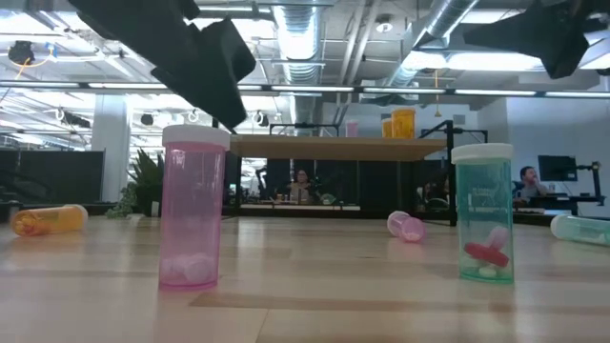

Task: Pick and place medicine bottles onto shelf by color
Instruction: Put the bottom pink pill bottle on the shelf aligned with the other pink pill bottle

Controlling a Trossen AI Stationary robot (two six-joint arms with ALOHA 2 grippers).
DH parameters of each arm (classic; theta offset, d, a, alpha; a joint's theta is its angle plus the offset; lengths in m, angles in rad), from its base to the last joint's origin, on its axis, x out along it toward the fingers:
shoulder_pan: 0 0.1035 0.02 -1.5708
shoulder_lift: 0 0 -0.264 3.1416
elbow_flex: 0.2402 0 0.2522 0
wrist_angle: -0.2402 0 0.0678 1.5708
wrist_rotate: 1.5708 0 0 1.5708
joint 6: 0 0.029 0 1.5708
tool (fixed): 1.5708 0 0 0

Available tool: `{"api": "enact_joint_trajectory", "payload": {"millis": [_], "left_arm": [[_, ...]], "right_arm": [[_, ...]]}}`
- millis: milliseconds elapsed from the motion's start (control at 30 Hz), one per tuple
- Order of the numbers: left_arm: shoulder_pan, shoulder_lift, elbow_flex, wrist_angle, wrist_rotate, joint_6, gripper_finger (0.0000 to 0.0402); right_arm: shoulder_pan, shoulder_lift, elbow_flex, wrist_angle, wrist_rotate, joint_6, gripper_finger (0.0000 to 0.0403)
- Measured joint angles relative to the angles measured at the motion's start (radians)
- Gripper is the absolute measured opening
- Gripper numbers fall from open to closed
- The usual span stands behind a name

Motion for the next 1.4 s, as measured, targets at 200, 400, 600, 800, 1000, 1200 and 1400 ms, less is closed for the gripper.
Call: {"api": "enact_joint_trajectory", "payload": {"millis": [200, 400, 600, 800, 1000, 1200, 1400], "left_arm": [[-0.004, 0.018, -0.001, 0.011, -0.005, -0.025, 0.0224], [-0.005, 0.032, 0.0, 0.032, 0.007, -0.04, 0.0224], [-0.01, 0.072, 0.001, 0.043, 0.014, -0.045, 0.0224], [-0.011, 0.07, 0.0, 0.05, 0.009, -0.048, 0.0224], [-0.011, 0.069, 0.0, 0.05, 0.005, -0.047, 0.0224], [-0.011, 0.069, 0.0, 0.048, 0.003, -0.046, 0.0224], [-0.013, 0.069, 0.0, 0.047, -0.016, -0.046, 0.0224]], "right_arm": [[0.001, 0.0, 0.0, 0.003, -0.008, -0.029, 0.0328], [0.0, -0.001, 0.0, -0.001, -0.013, -0.03, 0.0328], [0.0, -0.001, 0.0, -0.003, -0.013, -0.03, 0.0328], [0.0, -0.001, 0.0, -0.003, -0.013, -0.029, 0.0328], [0.0, -0.001, 0.0, -0.004, -0.013, -0.03, 0.0328], [0.0, -0.001, 0.0, -0.006, -0.013, -0.03, 0.0328], [0.0, -0.001, 0.0, -0.006, -0.013, -0.03, 0.0328]]}}
